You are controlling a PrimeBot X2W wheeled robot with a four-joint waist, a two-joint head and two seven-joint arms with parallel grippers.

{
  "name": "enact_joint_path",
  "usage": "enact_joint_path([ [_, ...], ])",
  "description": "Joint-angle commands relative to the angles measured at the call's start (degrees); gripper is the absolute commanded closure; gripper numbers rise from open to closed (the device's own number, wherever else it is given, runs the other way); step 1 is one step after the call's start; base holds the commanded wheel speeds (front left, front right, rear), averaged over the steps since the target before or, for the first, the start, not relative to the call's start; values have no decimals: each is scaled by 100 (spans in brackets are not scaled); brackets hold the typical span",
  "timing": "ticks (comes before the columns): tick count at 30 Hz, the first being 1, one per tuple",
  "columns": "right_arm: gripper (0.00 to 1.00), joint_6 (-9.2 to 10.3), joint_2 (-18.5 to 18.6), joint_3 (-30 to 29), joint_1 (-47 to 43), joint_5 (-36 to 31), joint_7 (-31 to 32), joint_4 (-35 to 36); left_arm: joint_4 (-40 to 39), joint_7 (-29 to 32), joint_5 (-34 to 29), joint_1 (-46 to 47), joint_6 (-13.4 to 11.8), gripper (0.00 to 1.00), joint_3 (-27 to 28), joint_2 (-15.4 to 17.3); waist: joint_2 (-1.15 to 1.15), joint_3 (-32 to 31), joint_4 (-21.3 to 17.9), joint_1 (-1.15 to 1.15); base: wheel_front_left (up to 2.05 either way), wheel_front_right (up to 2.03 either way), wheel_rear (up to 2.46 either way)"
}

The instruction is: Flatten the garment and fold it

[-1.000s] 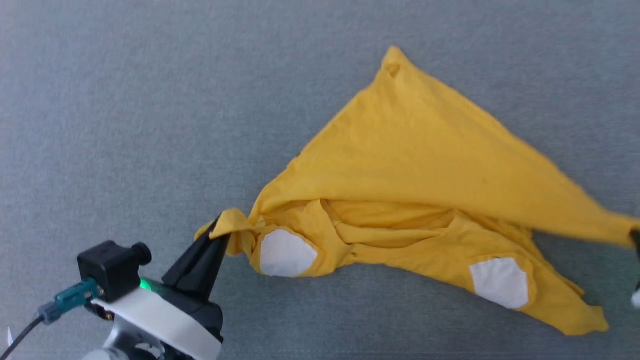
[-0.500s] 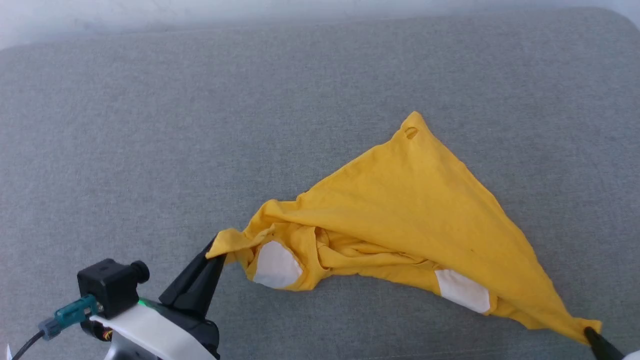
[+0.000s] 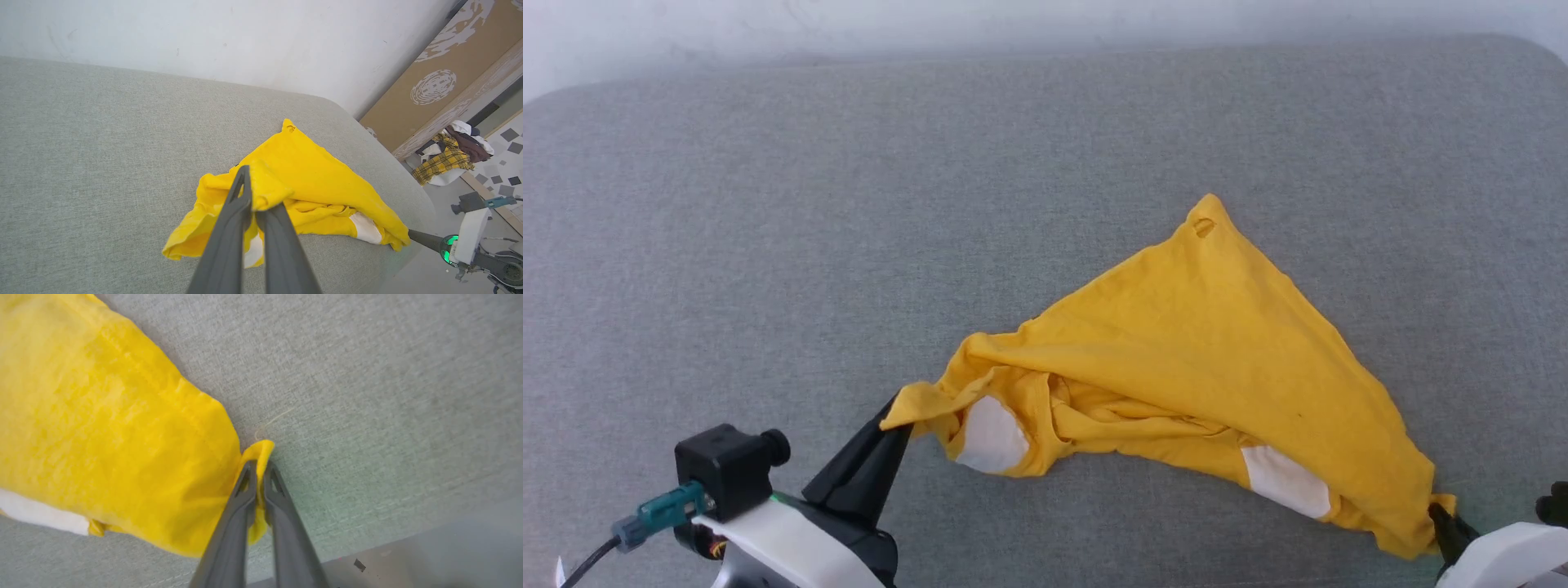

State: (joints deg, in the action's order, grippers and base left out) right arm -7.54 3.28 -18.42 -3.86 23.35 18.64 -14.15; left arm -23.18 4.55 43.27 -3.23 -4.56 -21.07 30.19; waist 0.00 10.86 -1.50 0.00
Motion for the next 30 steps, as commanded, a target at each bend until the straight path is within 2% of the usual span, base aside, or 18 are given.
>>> enact_joint_path([
  [1, 0, 5, 18, -2, 89, -96, 6, -76, -8, 17, -28, 71, 26, 100, -20, -14, 0, -27, 36, 0, 0, 0, 0],
  [3, 0, 5, 77, -60, 94, -136, 55, -9, -16, 24, -32, 73, 35, 100, -46, -16, 0, -32, 72, 0, 0, 0, 0],
  [6, 0, 5, 225, -169, -13, -154, 227, 454, -44, 11, -39, 88, 49, 100, -84, -39, 0, -13, 132, 0, 0, 0, 0],
  [13, 0, 5, 560, -424, 3, -136, 866, 2415, -154, -54, -127, 200, 90, 100, -179, -103, 0, 200, 239, 0, 0, 0, 0],
  [17, 0, 5, 762, -234, 598, -166, 1246, 2965, -204, -69, -205, 349, 125, 100, -244, -143, 0, 407, 305, 0, 0, 0, 0],
  [21, 0, 5, 1001, 234, 1480, -229, 1475, 2822, -223, -42, -287, 567, 201, 100, -326, -163, 0, 643, 404, 0, 0, 0, 0],
  [30, 0, 5, 1264, 1357, 3114, -468, 1857, 1464, -131, 10, -358, 996, 368, 100, -529, -296, 0, 1016, 757, 0, 0, 0, 0],
])
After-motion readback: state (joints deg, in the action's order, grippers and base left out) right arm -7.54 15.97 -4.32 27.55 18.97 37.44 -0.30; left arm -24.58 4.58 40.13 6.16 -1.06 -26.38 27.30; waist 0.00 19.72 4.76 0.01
